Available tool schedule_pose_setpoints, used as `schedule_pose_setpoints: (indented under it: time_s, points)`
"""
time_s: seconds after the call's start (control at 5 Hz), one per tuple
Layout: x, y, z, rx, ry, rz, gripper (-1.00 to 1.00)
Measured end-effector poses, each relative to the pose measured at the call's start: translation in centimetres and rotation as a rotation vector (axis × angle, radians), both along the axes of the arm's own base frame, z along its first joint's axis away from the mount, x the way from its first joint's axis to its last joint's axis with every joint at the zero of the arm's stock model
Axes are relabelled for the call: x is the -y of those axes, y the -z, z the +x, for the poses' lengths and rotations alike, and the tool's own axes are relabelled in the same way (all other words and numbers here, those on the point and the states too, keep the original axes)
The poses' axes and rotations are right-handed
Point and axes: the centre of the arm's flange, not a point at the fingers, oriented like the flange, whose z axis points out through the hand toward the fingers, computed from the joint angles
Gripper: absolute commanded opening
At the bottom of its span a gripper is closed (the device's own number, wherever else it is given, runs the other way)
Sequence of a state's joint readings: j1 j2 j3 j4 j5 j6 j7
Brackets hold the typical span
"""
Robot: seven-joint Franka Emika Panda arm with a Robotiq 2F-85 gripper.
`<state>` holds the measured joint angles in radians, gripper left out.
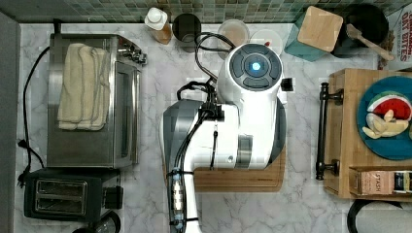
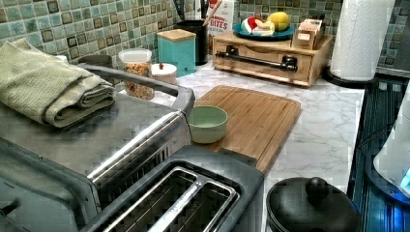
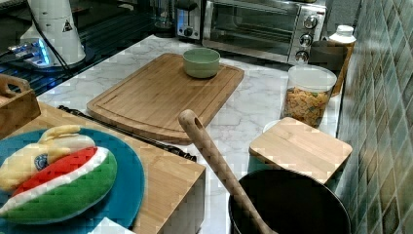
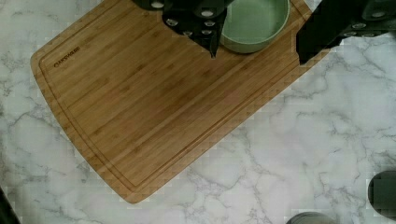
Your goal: Open the drawer.
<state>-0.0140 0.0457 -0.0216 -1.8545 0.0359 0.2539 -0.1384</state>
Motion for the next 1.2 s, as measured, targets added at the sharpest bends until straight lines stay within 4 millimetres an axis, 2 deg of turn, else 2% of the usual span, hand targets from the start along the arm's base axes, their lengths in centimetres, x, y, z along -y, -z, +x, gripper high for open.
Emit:
schedule_pose_setpoints:
  time_s: [0.6,0.8,1.0,1.2]
  points:
    - [0.6,0.5,0.1,0.005,-0.042,-0.011,1.0]
    - [1.4,1.1,-0.1,0.007,-0.171,-0.005,1.0]
    - [3.1,2.3,0.3,0.07,-0.379,-0.064,1.0]
    - [5.3,3.4,0.4,0.116,-0.493,-0.087,1.0]
